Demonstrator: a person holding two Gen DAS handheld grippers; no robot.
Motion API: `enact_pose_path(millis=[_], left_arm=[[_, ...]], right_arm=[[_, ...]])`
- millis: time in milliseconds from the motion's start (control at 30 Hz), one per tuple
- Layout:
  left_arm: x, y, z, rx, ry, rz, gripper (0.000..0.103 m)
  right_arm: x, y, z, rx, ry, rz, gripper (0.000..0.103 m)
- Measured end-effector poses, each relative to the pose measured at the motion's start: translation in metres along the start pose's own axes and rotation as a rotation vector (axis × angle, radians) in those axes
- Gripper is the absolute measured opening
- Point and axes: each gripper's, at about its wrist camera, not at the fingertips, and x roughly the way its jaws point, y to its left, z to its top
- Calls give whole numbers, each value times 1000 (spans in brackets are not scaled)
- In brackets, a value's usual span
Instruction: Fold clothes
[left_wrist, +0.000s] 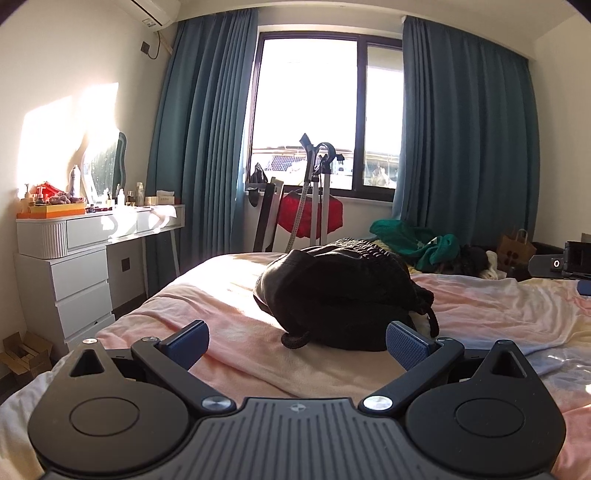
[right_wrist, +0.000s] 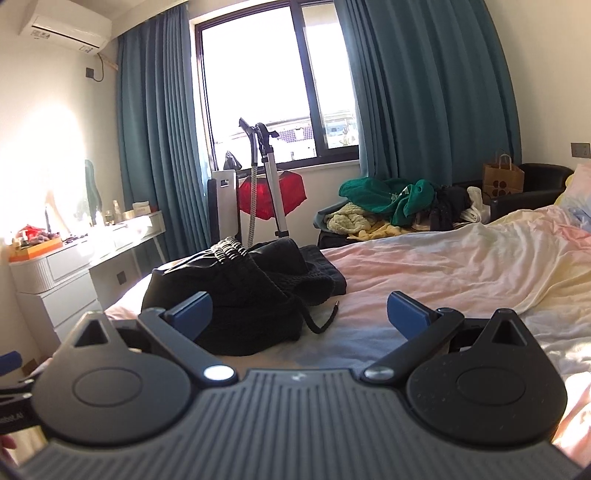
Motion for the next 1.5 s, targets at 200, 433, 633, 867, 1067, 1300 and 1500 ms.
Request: enact_pose_path(millis=[200, 433, 633, 867, 1067, 1300, 1500], left_arm=[[21, -15, -5, 46, 63, 7, 103], [66, -43, 4, 197, 125, -24, 103], [137, -74, 39, 220, 153, -55, 103], [241, -130, 72, 281, 184, -110, 103], [312, -185, 88, 370, 158, 29, 103], [376, -198, 84, 345, 177, 280, 89], [378, -190, 88, 368, 237, 298, 22]], right_arm=[[4, -8, 0, 30, 35, -17, 103], [-6, -28, 5, 89, 15, -37, 103], [-4, -45, 3, 99, 28, -133, 103], [14, -82, -11, 272, 103, -207, 103], [44, -101, -32, 347, 167, -252, 103], [81, -103, -56, 376, 263, -235, 103], [91, -103, -64, 382, 283, -238, 103]])
